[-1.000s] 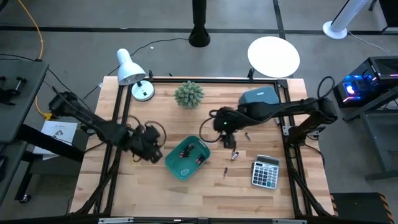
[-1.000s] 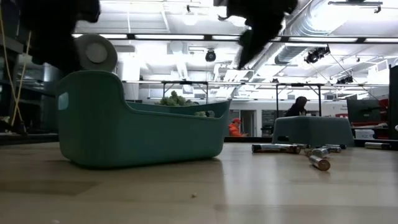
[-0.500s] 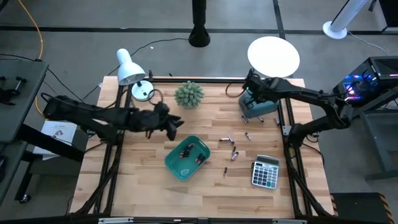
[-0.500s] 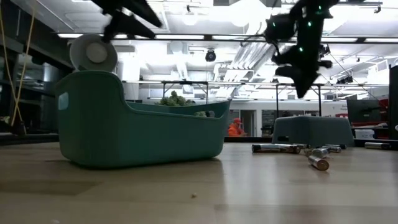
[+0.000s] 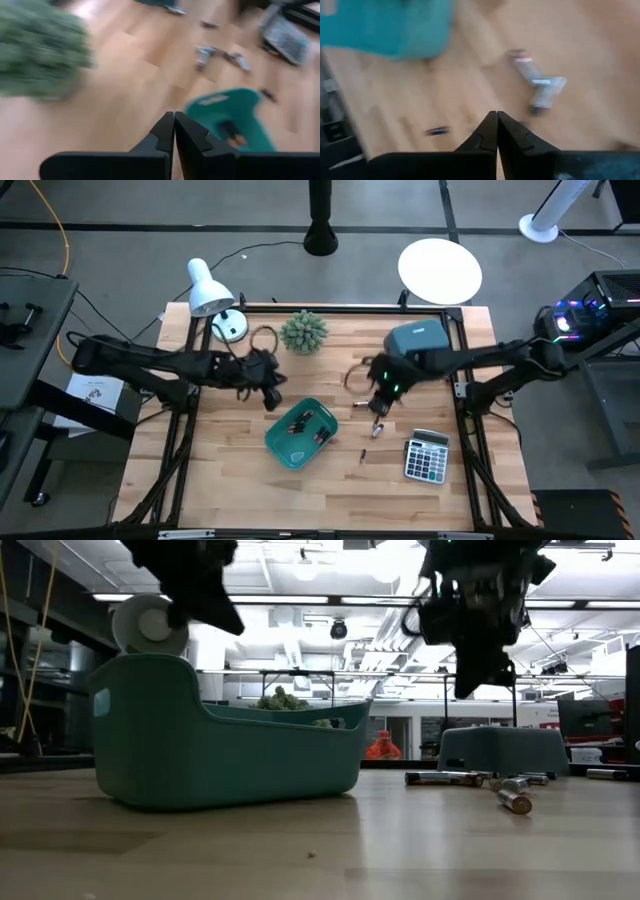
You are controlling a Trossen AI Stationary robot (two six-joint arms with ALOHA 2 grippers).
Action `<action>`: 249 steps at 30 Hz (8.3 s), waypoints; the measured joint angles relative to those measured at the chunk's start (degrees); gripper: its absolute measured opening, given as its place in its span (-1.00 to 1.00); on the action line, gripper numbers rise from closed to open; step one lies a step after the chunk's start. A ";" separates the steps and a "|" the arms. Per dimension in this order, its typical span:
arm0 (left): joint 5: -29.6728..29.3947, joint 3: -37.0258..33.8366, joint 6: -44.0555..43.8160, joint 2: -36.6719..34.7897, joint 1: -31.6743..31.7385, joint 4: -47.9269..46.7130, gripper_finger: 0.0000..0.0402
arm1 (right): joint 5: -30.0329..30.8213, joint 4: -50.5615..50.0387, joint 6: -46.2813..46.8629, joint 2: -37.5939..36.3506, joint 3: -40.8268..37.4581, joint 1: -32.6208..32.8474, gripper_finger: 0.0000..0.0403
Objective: Sort batteries
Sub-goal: Adjust the green bin, then put the black battery into the green bin
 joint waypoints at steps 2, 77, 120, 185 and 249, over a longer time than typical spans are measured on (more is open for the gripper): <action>-4.05 0.00 0.44 -2.69 1.29 -3.28 -0.99 | 0.69 3.46 3.24 1.78 -0.07 4.47 -1.00; -8.99 0.02 -3.05 -25.44 9.80 -25.60 -1.00 | 15.03 -3.31 55.53 11.51 -0.15 14.05 -0.32; -9.84 0.02 -3.13 -25.48 9.77 -25.80 -1.00 | 29.82 1.48 31.79 12.77 17.69 10.57 -0.98; -10.52 0.02 -4.46 -25.48 9.80 -25.87 -1.00 | 4.52 -10.22 42.59 18.29 18.31 21.35 -0.08; -11.55 0.02 -4.68 -25.38 9.85 -18.15 -1.00 | -0.14 45.36 16.42 39.88 31.26 4.49 -0.98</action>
